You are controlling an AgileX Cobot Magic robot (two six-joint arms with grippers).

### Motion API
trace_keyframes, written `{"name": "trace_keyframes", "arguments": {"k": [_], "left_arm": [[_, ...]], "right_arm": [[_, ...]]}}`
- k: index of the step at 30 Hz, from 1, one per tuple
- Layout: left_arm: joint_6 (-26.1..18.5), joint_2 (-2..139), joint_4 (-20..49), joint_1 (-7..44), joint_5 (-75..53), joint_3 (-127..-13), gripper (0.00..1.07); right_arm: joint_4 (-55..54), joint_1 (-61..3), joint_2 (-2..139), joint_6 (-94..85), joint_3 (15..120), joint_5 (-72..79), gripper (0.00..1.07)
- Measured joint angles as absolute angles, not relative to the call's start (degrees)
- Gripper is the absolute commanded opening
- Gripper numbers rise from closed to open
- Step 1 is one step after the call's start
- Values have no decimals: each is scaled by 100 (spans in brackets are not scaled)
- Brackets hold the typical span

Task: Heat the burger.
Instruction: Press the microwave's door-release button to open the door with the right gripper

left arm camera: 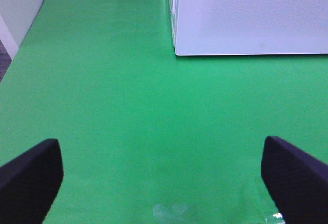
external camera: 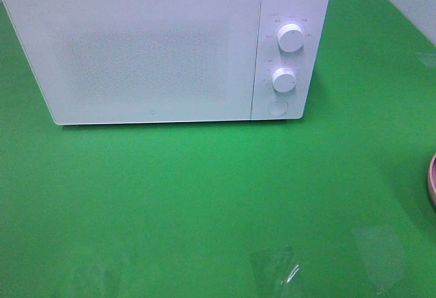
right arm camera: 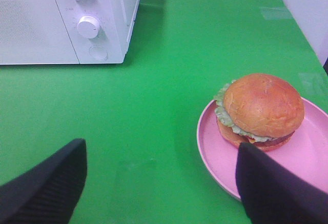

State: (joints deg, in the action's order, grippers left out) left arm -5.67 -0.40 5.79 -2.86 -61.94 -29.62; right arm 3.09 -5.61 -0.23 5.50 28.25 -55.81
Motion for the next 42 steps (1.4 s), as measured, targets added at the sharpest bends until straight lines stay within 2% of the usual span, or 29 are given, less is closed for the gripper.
{"name": "trace_keyframes", "arguments": {"k": [22,42], "left_arm": [[-567,-40,579,-286,-6194,-2962,100],[-567,-40,579,-286,-6194,-2962,100]], "right_arm": [[332,-561,80,550,3002,-5518,76],[378,-561,2309,527,3100,-3633,76]]}}
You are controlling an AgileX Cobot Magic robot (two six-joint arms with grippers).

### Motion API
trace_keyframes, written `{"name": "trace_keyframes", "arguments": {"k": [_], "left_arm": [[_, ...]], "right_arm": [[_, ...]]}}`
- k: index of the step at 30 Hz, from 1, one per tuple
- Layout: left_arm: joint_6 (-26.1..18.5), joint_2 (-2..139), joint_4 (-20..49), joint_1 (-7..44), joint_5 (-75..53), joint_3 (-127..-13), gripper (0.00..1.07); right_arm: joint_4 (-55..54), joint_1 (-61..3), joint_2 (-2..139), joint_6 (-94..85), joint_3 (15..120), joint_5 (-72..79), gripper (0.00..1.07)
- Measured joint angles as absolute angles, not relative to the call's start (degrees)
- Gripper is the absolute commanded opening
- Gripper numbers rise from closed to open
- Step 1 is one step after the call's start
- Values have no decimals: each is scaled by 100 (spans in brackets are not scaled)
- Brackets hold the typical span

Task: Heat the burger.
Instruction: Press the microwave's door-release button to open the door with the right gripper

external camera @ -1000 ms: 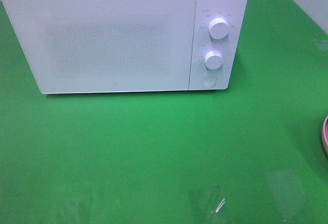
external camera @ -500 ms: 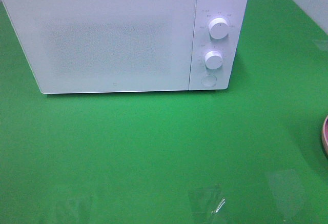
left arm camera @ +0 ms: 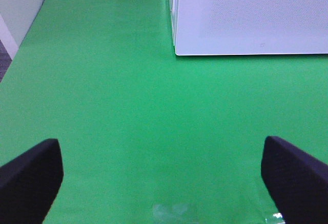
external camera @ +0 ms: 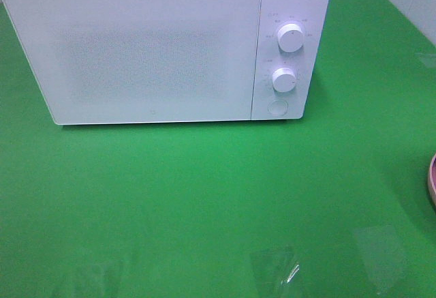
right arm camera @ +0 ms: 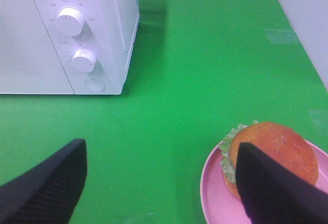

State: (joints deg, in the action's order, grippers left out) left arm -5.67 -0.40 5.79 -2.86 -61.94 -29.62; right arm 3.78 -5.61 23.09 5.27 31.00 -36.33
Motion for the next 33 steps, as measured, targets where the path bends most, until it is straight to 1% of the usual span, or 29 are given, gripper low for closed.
{"name": "trace_keyframes", "arguments": {"k": [22,24,27,28,31,32,33], "left_arm": [[-567,-40,579,-286,-6194,-2962,100],[-567,-40,579,-286,-6194,-2962,100],[-567,-40,579,-286,-6194,-2962,100],[-567,-40,579,-286,-6194,-2962,100],[-567,-40,579,-286,-6194,-2962,100],[-567,-40,579,-286,-6194,-2962,100],[-567,-40,579,-286,-6194,-2962,100]], "right_arm": [[418,-561,4085,527,3100,-1673,76],[418,-561,4452,527,3100,-1163,76],[435,-561,4601,527,3100,-928,76],[464,-561,4819,527,3100,-613,76],[470,-561,4990,527,3100,-367,76],[470,-561,5180,527,3037,34,76],[470,-561,5180,527,3037,34,76]]}}
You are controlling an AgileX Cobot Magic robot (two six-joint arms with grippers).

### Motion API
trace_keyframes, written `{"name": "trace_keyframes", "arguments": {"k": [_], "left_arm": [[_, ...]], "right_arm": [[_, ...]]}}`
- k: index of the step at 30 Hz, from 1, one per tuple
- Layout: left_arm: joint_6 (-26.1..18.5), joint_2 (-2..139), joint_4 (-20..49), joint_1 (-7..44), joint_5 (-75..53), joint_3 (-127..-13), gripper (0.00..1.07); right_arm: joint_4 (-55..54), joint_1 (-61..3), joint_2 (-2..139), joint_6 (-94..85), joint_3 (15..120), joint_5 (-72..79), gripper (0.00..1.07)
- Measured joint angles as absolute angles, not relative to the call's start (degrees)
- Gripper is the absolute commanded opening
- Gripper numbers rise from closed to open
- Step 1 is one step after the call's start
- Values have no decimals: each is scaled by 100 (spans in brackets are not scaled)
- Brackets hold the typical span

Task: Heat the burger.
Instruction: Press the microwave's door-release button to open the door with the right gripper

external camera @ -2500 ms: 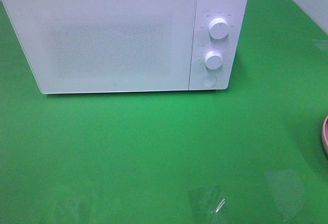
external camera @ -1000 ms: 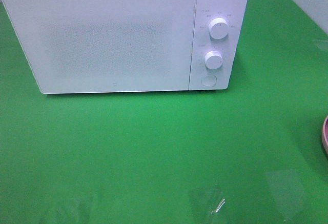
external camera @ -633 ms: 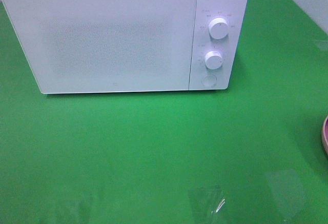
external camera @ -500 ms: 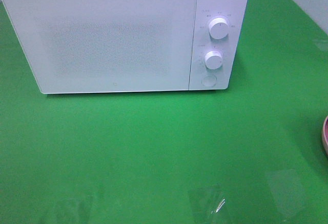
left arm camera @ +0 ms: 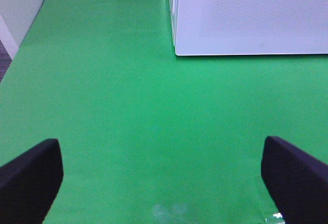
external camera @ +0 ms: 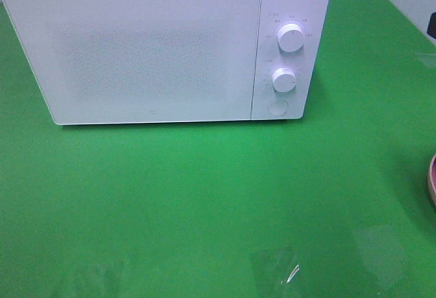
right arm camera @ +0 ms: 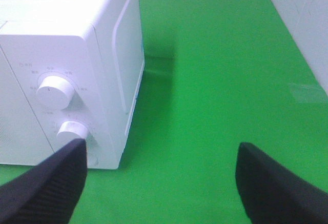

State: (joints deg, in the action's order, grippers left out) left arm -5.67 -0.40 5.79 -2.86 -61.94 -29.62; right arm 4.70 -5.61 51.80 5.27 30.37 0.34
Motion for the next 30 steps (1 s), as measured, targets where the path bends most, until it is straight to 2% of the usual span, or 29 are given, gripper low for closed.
{"name": "trace_keyframes", "arguments": {"k": [11,18,20,25,26,27,29,30], "left_arm": [[-567,-40,579,-286,-6194,-2962,100],[-567,-40,579,-286,-6194,-2962,100],[-567,-40,579,-286,-6194,-2962,100],[-567,-40,579,-286,-6194,-2962,100],[-567,-40,579,-286,-6194,-2962,100],[-567,-40,579,-286,-6194,-2962,100],[-567,-40,579,-286,-6194,-2962,100],[-567,-40,579,-286,-6194,-2962,100]], "right_arm": [[470,-561,6154,321,2292,2223,76],[-80,-584,6853,-189,2045,3214,76],[-722,-991,7151,-699,1982,3633,76],[-1238,-1444,7385,-1192,1977,3959,76],[-1570,-1725,7534,-1518,1977,4200,76],[-1570,-1725,7534,-1518,1977,4200,76],[-2154,-2263,7884,-1816,1982,4733,76],[-2154,-2263,7884,-1816,1982,4733,76]]}}
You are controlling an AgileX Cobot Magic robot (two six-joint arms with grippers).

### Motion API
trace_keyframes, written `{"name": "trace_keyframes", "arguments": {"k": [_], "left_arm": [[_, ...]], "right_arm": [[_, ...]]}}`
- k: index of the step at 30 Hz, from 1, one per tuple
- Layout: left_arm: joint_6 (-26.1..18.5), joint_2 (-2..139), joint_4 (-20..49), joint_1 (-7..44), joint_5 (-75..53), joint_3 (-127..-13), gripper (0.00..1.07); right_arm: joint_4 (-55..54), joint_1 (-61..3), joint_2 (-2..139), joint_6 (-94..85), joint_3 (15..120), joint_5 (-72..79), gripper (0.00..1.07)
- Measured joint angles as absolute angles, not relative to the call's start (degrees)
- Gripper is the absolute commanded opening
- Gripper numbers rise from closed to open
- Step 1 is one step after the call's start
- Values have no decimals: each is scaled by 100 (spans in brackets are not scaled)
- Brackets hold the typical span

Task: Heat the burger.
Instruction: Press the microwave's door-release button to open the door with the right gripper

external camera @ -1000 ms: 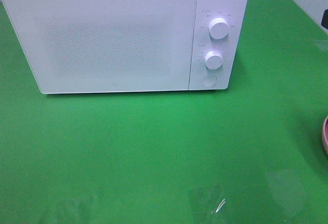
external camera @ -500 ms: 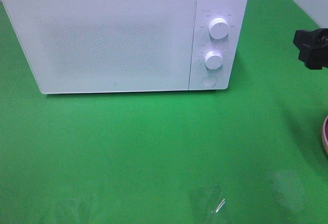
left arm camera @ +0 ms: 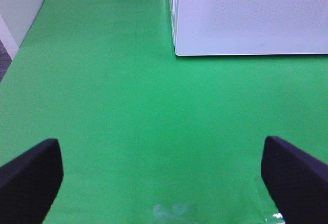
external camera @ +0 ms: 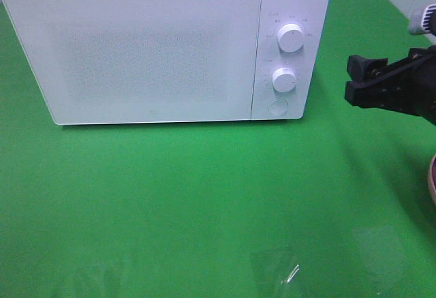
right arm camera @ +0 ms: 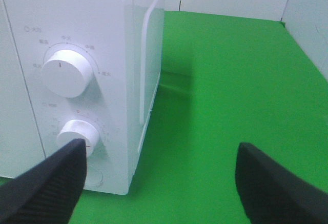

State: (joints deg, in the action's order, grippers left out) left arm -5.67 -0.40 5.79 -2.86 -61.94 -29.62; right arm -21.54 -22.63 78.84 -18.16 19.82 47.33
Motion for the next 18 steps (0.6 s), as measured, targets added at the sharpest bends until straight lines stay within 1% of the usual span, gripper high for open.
{"name": "trace_keyframes", "arguments": {"k": [1,2,3,4,5,6,8,9,10,11,12,13,14,15,18], "left_arm": [[-567,-40,579,-286,-6194,-2962,100],[-567,-40,579,-286,-6194,-2962,100],[-567,-40,579,-286,-6194,-2962,100],[-567,-40,579,-286,-6194,-2962,100],[-567,-40,579,-286,-6194,-2962,100],[-567,-40,579,-286,-6194,-2962,100],[-567,-40,579,-286,-6194,-2962,100],[-567,-40,579,-286,-6194,-2962,100],[-567,-40,579,-286,-6194,-2962,100],[-567,-40,579,-286,-6194,-2962,100],[-567,-40,579,-286,-6194,-2962,100],[-567,-40,579,-286,-6194,-2962,100],[-567,-40,579,-286,-6194,-2962,100],[-567,-40,579,-286,-6194,-2962,100],[-567,-40,579,-286,-6194,-2962,100]], "right_arm": [[-2361,-2510,8044,-1879,1982,5048,76],[-2361,-2510,8044,-1879,1982,5048,76],[-2573,-2750,8216,-1902,1982,5311,76],[-2573,-2750,8216,-1902,1982,5311,76],[-2859,-3002,8388,-1914,1988,5563,76],[-2859,-3002,8388,-1914,1988,5563,76],[-3403,-3369,8612,-1919,1988,5861,76],[-3403,-3369,8612,-1919,1988,5861,76],[-3736,-3575,8783,-1960,1994,6085,76],[-3736,-3575,8783,-1960,1994,6085,76],[-3971,-3753,8921,-2023,1994,6268,76],[-3971,-3753,8921,-2023,1994,6268,76],[-4097,-3948,9081,-2028,2000,6474,76],[-4097,-3948,9081,-2028,2000,6474,76],[-4160,-4211,9385,-2028,2017,6612,76]]}}
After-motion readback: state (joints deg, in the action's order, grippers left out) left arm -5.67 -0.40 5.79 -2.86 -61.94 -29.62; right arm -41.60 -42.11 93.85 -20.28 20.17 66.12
